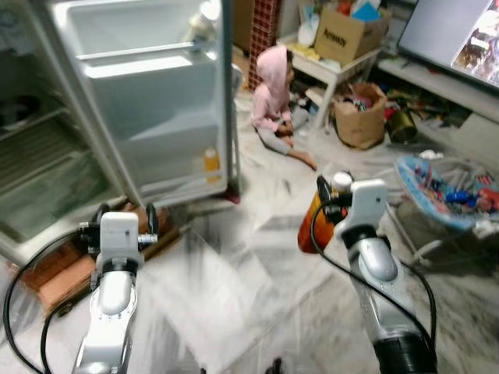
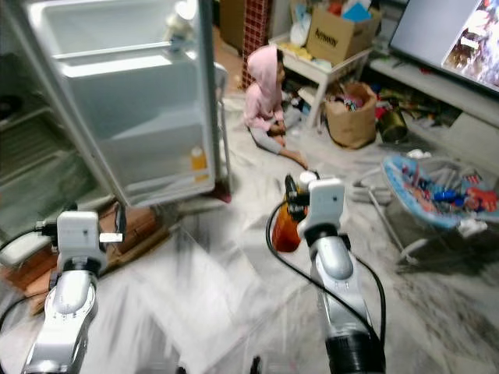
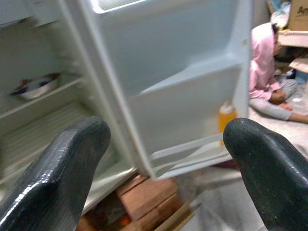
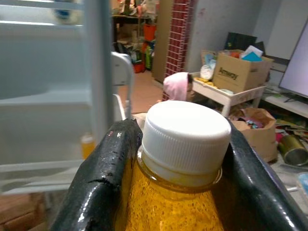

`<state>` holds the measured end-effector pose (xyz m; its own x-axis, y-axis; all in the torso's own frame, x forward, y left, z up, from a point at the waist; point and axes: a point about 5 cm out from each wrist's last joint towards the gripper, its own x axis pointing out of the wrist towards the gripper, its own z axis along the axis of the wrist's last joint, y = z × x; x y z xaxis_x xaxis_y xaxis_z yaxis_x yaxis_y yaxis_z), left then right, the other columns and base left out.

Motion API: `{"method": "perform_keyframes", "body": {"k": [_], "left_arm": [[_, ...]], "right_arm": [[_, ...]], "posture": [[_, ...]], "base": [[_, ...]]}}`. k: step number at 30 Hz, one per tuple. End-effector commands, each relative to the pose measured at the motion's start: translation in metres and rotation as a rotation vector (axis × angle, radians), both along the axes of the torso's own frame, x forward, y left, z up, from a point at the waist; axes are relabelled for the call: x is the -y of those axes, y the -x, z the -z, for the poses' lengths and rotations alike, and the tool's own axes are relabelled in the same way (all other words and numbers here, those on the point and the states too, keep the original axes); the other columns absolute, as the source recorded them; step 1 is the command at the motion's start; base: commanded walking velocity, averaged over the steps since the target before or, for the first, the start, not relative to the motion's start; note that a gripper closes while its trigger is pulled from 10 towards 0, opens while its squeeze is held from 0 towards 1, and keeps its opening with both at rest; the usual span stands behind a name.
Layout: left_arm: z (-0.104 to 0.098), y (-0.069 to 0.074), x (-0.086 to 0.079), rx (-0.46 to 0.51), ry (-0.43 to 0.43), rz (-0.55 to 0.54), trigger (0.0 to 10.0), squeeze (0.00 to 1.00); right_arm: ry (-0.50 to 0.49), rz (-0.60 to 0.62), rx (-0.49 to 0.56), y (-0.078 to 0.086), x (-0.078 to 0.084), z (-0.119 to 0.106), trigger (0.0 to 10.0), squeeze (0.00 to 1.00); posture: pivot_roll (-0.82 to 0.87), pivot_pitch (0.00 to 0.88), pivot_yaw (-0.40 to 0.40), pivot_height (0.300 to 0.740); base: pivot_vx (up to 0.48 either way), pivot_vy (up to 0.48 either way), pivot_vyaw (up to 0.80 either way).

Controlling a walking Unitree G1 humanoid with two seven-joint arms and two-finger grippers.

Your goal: Restocking fridge

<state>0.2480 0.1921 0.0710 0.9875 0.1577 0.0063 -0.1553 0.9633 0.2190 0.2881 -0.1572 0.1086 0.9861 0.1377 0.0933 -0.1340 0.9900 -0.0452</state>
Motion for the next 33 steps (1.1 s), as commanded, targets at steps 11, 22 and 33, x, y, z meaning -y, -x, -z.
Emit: {"method": "perform_keyframes", "body": {"k": [11, 22, 33], "left_arm": [[-0.0015, -0.0045, 0.0058, 0.001, 0.009, 0.006, 10.0, 0.0], [-0.0006, -0.0064, 0.0072, -0.008, 0.018, 0.011, 10.0, 0.0], [0.0009, -0.0073, 0.0076, -0.018, 0.016, 0.0, 10.0, 0.0]], "right_arm": [[0.006, -0.001, 0.028, -0.0006, 0.0051, -0.0051, 10.0, 0.0], [-0.002, 0.025, 0.018, -0.0018, 0.0088, -0.002, 10.0, 0.0], [0.005, 0.01, 0.005, -0.0025, 0.0094, 0.0006, 10.0, 0.0]], "posture": [[0.1, 0.072, -0.037, 0.74], [0.1, 0.063, -0.035, 0.74], [0.1, 0.061, -0.038, 0.74]], "base": [[0.396, 0.23, 0.43], [0.346, 0.319, 0.19], [0.241, 0.249, 0.0]]}}
